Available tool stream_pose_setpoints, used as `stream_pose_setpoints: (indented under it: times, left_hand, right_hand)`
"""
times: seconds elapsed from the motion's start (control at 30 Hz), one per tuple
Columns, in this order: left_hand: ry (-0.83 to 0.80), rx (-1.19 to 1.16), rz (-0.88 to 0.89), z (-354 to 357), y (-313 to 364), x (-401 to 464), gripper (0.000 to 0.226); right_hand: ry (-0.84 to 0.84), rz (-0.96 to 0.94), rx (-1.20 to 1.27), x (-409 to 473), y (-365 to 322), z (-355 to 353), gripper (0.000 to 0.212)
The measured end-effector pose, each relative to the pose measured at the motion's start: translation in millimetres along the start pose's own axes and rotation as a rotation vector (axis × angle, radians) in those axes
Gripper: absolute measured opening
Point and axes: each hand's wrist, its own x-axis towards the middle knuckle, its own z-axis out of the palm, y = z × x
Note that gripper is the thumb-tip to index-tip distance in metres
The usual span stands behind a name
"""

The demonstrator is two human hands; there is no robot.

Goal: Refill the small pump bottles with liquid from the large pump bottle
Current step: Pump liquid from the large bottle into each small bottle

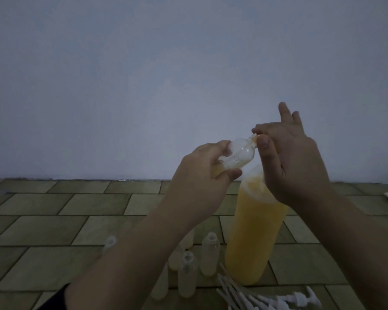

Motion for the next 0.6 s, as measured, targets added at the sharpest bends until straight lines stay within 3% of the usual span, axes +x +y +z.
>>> stream_pose_setpoints:
  times: [0.4,0.6]
  left_hand:
    - [-0.002,0.002,0.003,1.0,-1.2,2.4,0.050]
    - [0.012,-0.005,0.037,-4.7,3.0,4.4,0.046]
  right_hand:
    - [0.009,-0.008,-0.023,0.1,-2.6,-4.7,0.082]
    - [-0.056,0.024,-0.007,8.3,-6.3,-20.1,0.093]
